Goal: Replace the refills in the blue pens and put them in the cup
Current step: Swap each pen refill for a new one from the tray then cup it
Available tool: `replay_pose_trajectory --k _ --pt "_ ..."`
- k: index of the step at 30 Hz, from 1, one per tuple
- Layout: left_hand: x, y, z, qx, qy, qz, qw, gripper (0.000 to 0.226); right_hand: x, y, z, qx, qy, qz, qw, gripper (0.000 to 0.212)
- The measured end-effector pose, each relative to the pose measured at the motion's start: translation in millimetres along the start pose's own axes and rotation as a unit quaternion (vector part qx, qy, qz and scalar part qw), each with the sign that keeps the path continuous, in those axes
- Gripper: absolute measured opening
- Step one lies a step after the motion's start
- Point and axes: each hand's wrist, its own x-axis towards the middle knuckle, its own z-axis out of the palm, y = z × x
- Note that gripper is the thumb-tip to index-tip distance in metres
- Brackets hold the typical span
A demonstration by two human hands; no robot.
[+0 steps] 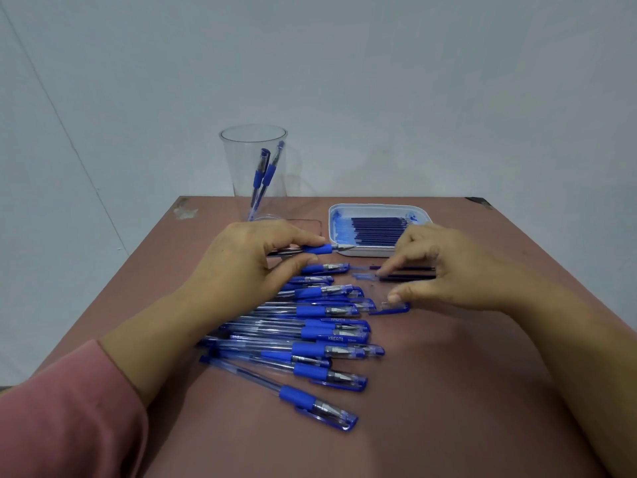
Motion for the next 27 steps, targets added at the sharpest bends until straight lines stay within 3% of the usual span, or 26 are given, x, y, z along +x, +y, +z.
replay_pose_trajectory --k 5,11,16,21,27 --pt "-0.5 -1.4 0.9 0.003 -0.005 -0.003 1.000 0.025 -0.4 -0.7 2.3 -0.050 -0.079 0.020 0.995 0.017" --pt "0.0 -2.8 1.9 0.006 -0.016 -0.001 1.000 0.026 -0.9 -1.2 3.2 -0.056 -0.093 0.034 0.994 0.010" --pt "-0.6 -3.2 3.4 0.004 -0.016 0.004 1.000 0.024 -1.4 -3.1 1.5 0.023 -0.011 0.056 0.998 0.011" --pt "-0.5 -1.2 4.4 0.008 -0.027 0.019 0.999 0.026 2.6 -10.6 6.8 0.057 0.102 0.005 0.993 0.015" --pt "-0.9 3.3 4.5 -0.012 -0.029 0.021 0.999 0.027 7.6 -16.5 17.4 0.067 0.126 -0.026 0.989 0.014"
